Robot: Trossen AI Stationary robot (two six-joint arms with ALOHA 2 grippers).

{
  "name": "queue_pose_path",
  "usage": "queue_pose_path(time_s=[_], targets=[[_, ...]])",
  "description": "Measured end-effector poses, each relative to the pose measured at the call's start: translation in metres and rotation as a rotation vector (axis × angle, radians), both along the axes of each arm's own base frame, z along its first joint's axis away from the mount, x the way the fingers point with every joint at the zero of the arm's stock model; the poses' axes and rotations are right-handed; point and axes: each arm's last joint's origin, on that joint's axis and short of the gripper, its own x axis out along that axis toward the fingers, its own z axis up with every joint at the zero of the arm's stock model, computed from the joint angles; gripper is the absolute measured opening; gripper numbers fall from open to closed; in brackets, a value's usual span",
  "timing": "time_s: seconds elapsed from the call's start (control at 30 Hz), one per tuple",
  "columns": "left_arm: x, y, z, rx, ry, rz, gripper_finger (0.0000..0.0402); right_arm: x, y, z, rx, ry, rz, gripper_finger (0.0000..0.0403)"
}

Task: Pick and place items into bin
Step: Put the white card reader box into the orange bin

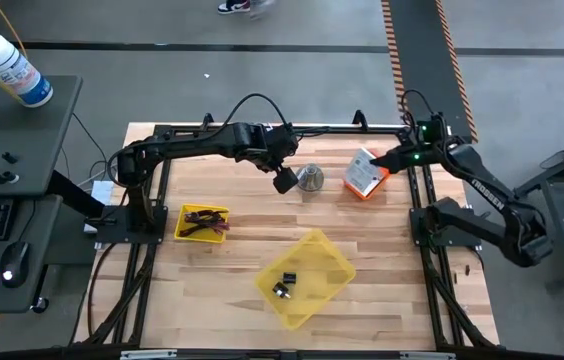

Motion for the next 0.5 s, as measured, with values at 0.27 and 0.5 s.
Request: queue_pose_path(time_s=[0.27, 0.5], targets=[[0.0, 0.0, 0.0, 0.011, 0.003, 0.01, 0.0294, -0.014, -0.003, -0.005, -0.016, 0.059, -0.041, 0.0061], [0.002, 0.001, 0.001, 0.02, -0.022, 0.01, 0.0294, -0.016, -0.003, -0.006, -0.022, 0.059, -0.039, 0.0064]])
